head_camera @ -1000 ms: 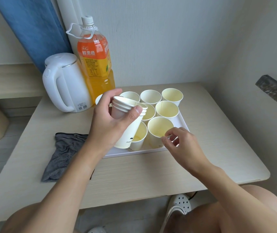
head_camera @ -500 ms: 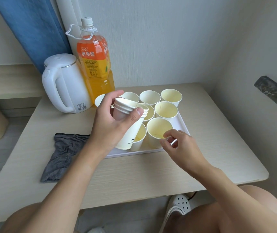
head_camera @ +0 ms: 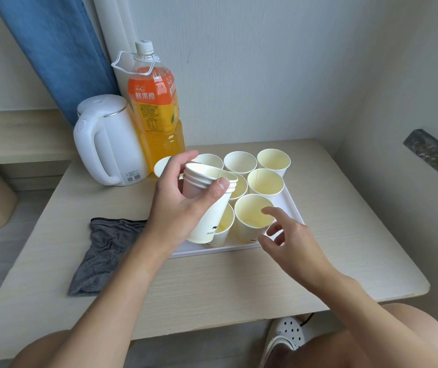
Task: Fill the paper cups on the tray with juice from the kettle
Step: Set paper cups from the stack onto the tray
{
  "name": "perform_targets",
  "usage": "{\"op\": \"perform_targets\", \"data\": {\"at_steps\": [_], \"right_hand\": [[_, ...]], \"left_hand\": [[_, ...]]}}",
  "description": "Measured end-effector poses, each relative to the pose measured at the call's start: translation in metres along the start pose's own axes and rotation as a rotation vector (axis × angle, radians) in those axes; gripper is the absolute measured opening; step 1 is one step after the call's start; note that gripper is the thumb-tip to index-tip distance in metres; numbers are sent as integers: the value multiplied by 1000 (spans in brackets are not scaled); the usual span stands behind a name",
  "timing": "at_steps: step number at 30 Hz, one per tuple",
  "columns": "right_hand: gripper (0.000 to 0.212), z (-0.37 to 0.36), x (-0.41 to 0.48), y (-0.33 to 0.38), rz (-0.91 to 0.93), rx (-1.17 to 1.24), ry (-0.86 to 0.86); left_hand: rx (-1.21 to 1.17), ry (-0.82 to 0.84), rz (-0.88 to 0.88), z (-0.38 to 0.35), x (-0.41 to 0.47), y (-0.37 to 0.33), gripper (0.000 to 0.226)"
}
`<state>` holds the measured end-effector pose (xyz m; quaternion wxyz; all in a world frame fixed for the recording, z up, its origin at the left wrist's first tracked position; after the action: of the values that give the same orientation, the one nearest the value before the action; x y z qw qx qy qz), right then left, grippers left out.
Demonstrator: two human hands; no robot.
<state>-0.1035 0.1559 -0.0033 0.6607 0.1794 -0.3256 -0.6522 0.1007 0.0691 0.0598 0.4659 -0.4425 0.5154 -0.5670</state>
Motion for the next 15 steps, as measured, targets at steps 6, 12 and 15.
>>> {"op": "perform_targets", "data": {"at_steps": [6,12,15], "right_hand": [[48,13,-3,8,38,33,-191],[47,22,16,60,218,478,-153],[49,26,35,84,282,528,-84]], "left_hand": [[-46,2,22,0,0,-3,83],[-101,13,29,-3,3,-10,87],[-137,69,46,-3,4,-13,88]]}}
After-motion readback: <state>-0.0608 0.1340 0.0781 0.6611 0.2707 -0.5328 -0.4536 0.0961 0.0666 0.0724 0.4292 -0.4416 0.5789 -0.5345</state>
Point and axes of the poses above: each hand's wrist, its own x-axis towards the middle knuckle, its own z-axis out of the back of the hand, y = z × x, the point moved 3 cm from there along x, towards the middle knuckle, and after that the axes turned 14 degrees about z, right-handed, at the moved point
